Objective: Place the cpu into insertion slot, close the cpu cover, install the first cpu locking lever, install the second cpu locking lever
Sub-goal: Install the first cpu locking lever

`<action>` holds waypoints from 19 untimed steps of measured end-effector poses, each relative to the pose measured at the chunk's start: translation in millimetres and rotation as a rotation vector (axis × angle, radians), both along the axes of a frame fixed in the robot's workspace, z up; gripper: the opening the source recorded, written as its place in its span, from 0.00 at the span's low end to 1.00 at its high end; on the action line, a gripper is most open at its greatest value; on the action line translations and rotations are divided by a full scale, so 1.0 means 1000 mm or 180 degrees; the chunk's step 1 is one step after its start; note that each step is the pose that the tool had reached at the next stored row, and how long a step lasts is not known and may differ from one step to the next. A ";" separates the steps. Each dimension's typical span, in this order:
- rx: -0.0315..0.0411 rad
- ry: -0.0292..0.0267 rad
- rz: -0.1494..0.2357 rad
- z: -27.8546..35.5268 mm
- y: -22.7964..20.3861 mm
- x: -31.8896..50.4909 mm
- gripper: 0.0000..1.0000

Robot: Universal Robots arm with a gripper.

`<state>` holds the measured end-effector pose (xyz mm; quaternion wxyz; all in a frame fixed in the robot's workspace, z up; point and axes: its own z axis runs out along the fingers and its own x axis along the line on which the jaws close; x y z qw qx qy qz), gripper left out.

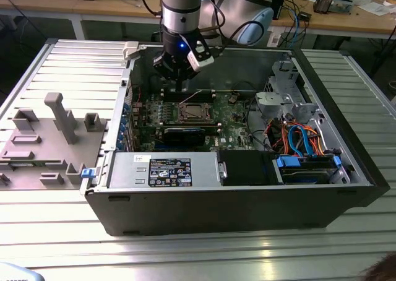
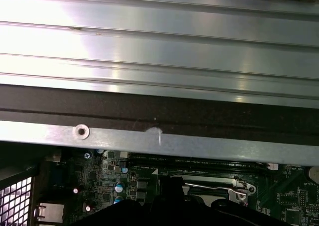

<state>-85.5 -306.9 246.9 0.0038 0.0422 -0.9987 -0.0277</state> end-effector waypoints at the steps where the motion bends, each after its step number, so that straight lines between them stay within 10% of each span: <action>1: 0.0000 0.0000 0.0000 -0.0001 0.0000 0.0001 0.11; 19: 0.0000 0.0000 0.0000 -0.0022 0.0000 0.0022 0.11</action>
